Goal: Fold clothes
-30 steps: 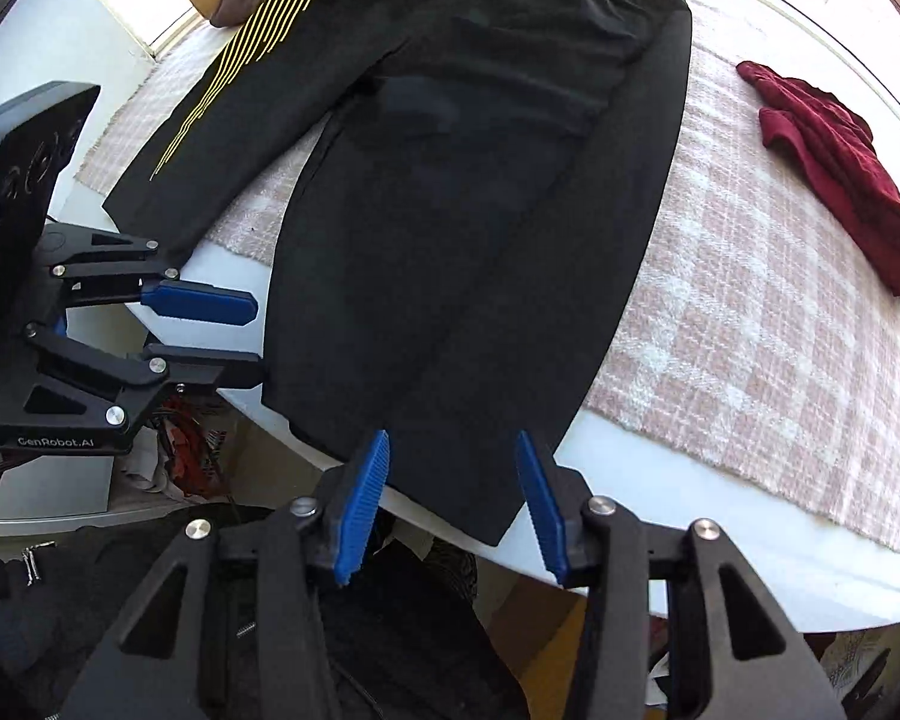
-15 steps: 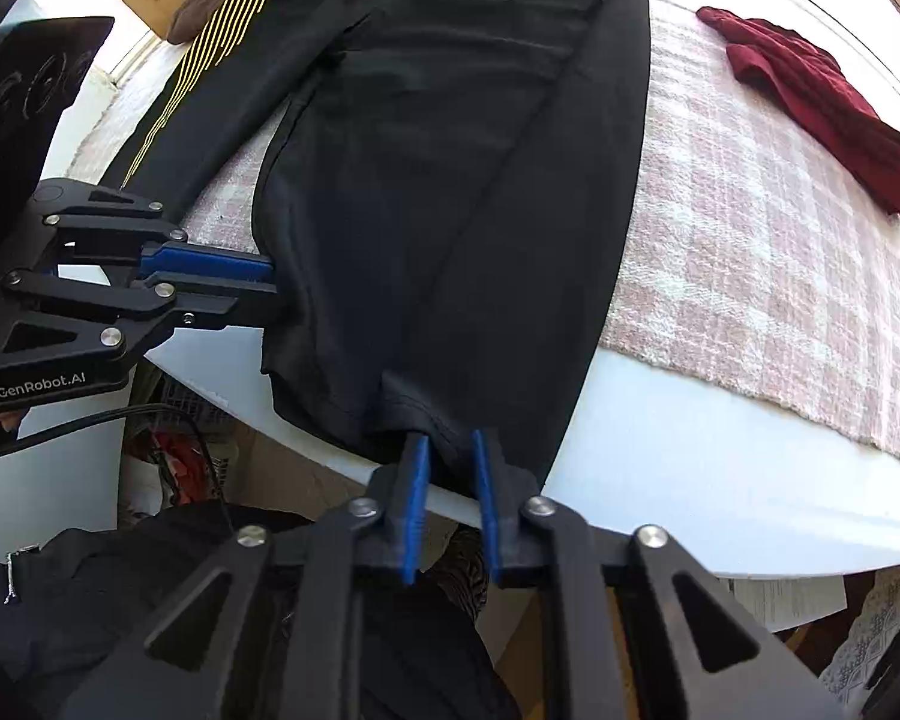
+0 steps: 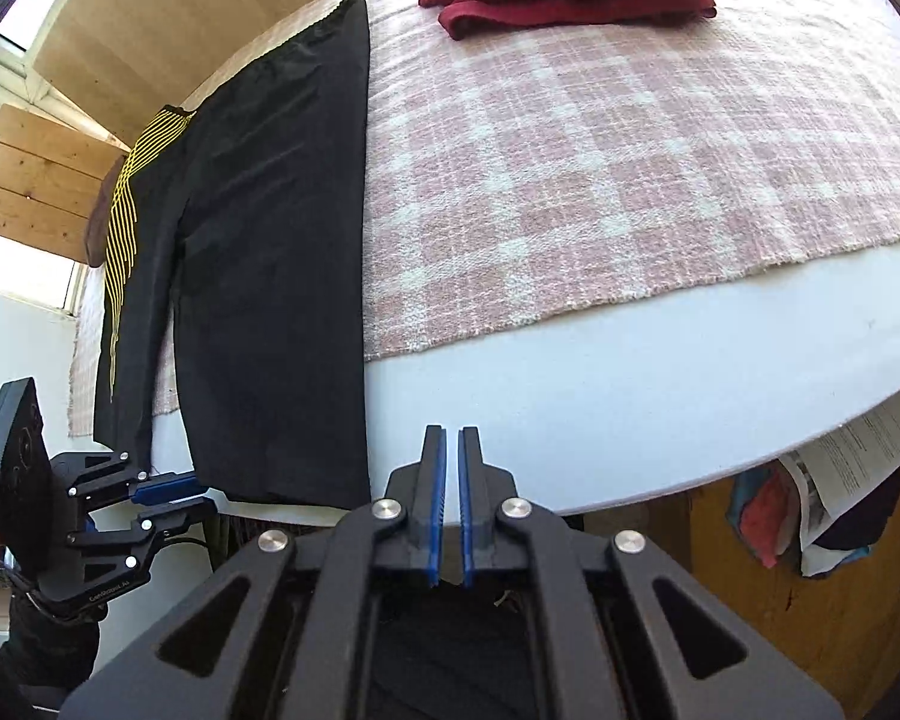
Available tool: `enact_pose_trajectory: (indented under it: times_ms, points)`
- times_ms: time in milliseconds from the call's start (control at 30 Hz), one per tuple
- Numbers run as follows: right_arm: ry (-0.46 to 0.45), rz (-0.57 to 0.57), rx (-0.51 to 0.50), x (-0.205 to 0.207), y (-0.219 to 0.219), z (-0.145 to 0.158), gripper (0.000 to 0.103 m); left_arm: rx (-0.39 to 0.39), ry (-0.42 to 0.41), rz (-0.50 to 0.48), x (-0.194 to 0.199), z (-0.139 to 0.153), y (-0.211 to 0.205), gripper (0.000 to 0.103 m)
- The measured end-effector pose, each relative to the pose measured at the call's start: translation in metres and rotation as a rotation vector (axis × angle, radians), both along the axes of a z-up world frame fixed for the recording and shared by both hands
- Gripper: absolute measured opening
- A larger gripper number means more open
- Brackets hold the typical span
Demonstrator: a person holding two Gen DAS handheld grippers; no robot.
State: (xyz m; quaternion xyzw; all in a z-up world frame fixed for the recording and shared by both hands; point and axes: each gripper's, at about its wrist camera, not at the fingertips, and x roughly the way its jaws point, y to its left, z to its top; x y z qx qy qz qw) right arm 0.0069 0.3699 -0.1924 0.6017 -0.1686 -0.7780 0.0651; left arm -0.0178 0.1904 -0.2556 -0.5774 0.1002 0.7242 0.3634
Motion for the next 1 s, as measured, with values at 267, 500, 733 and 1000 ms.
enact_pose_trajectory:
  times_ms: [267, 500, 733, 1000]
  points:
    - [0.083, 0.325, 0.235, 0.022, -0.062, 0.012, 0.051, 0.025, 0.008, 0.050, -0.022, 0.005, 0.000, 0.010]
    - [0.072, 0.472, 0.277, 0.012, -0.097, -0.010, 0.051, 0.043, 0.008, 0.074, -0.028, 0.013, -0.012, 0.006]
    - [0.031, 0.423, 0.147, 0.003, -0.088, -0.010, 0.039, 0.028, 0.004, 0.065, -0.026, 0.012, -0.018, 0.006]
    - [0.016, 0.444, 0.198, -0.002, -0.091, -0.014, 0.032, 0.033, -0.010, 0.061, -0.026, 0.008, -0.006, 0.006]
